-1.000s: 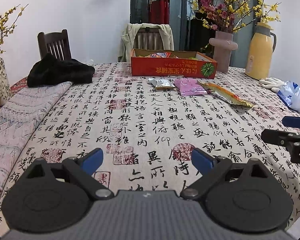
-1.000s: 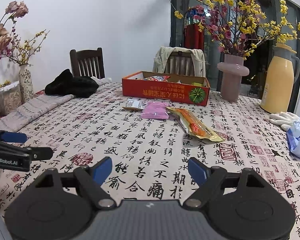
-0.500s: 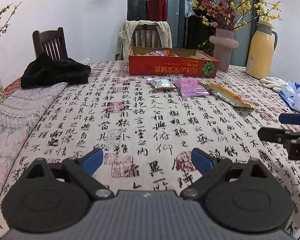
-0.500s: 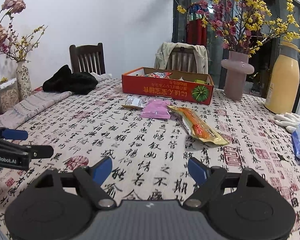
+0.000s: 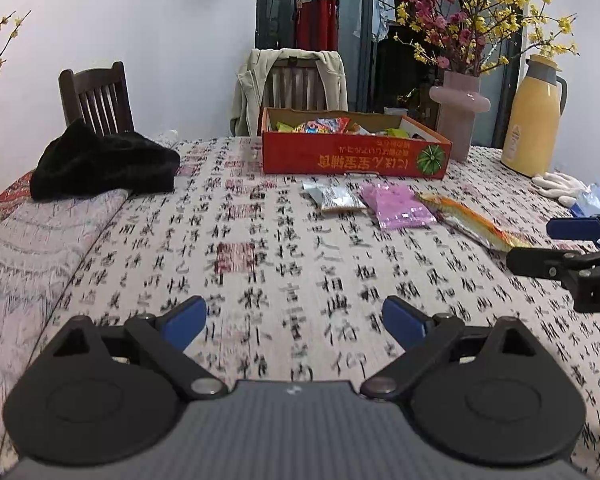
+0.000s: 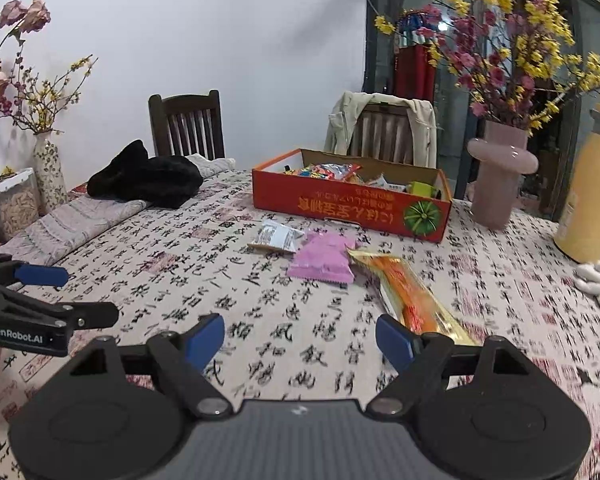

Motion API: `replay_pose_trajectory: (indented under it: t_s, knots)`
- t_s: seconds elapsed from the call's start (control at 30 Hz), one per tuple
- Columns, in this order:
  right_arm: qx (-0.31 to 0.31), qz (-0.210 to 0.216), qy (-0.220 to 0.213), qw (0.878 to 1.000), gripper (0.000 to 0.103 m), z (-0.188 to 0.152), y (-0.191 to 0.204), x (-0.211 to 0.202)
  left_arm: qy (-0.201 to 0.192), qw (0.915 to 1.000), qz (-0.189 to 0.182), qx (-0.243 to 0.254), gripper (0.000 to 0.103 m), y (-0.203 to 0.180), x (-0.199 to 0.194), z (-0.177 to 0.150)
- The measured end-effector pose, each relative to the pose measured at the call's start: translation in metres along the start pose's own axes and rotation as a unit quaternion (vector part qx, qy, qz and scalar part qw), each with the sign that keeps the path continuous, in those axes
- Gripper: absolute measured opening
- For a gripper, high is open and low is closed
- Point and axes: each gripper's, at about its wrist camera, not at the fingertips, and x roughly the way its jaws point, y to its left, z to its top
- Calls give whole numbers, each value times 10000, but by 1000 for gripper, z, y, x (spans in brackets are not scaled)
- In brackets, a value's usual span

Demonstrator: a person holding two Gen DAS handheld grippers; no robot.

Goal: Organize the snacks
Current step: 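Move both tools back over the remaining snacks on the table, then grasp a white packet with the left tool while the right tool grasps a pink packet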

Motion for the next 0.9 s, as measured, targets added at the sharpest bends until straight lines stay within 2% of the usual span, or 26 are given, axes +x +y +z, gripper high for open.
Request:
replay_pose_trajectory:
  t_s: [0.17,0.33,0.43,0.9]
  knots:
    - [-54,238,63,9997,82,18,0,18,-147,9998,17,116,97,0,12,20]
    - [-206,281,76,9994,82,36,-2,39,-217,9995,17,225,97,-2,29,36]
    - [-97,433,227,9988,82,42,-10,57,-231,9994,-16,257,97,-3,39,44]
    - [588,548,784,9937,79,56,-47,171,108,9988,-106,459,97,-4,120,75]
